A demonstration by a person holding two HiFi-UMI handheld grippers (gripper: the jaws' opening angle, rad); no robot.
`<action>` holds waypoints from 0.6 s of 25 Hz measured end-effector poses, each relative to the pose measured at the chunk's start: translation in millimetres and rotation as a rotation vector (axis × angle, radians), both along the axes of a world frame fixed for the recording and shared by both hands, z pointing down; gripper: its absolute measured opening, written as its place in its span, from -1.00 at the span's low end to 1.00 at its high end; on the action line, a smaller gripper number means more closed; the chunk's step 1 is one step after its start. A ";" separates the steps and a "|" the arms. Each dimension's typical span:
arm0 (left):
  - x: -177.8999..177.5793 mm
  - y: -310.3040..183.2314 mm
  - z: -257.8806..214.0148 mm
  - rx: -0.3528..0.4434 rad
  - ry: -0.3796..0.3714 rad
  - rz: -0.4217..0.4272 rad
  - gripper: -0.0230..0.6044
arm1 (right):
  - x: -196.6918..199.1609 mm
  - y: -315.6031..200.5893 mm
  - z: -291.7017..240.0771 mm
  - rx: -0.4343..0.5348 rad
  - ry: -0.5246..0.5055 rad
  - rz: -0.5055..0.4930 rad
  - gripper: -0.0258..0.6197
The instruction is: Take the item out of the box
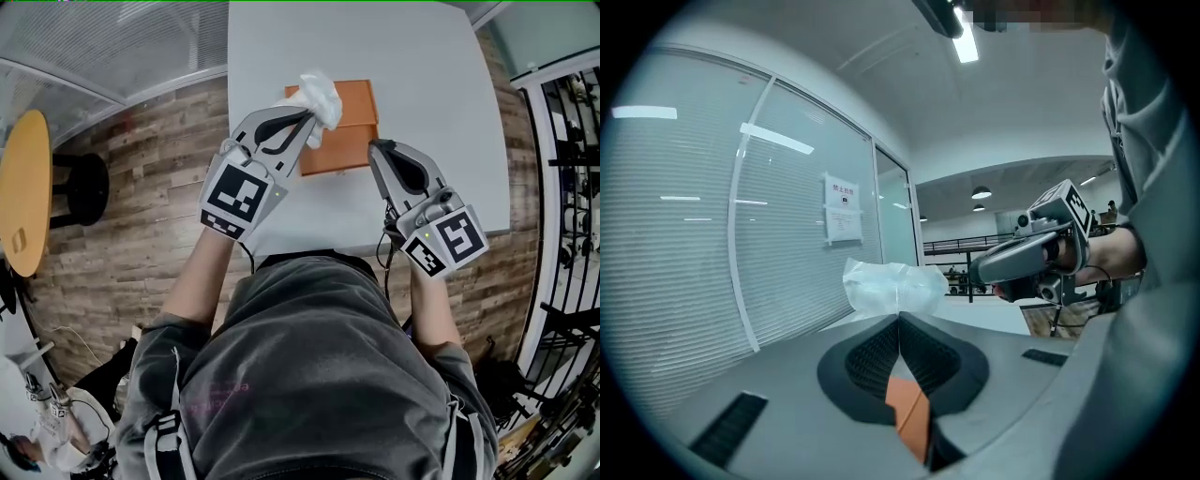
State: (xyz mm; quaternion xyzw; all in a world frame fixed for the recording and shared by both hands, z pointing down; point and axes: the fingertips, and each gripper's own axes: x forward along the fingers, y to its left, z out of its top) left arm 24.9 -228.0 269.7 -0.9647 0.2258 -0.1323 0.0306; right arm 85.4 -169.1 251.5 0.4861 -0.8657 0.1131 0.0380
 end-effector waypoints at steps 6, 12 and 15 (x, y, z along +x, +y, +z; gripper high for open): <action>-3.4 -1.2 -1.1 -0.016 0.048 -0.013 -0.88 | 1.2 -0.1 2.7 -0.006 0.011 -0.003 -0.92; -7.8 -2.7 1.5 -0.031 0.085 -0.023 -0.88 | 1.1 -1.0 5.4 -0.015 0.010 -0.007 -0.92; -8.6 -2.4 5.4 -0.037 0.094 -0.031 -0.88 | 2.0 -0.7 8.4 -0.018 0.011 -0.009 -0.92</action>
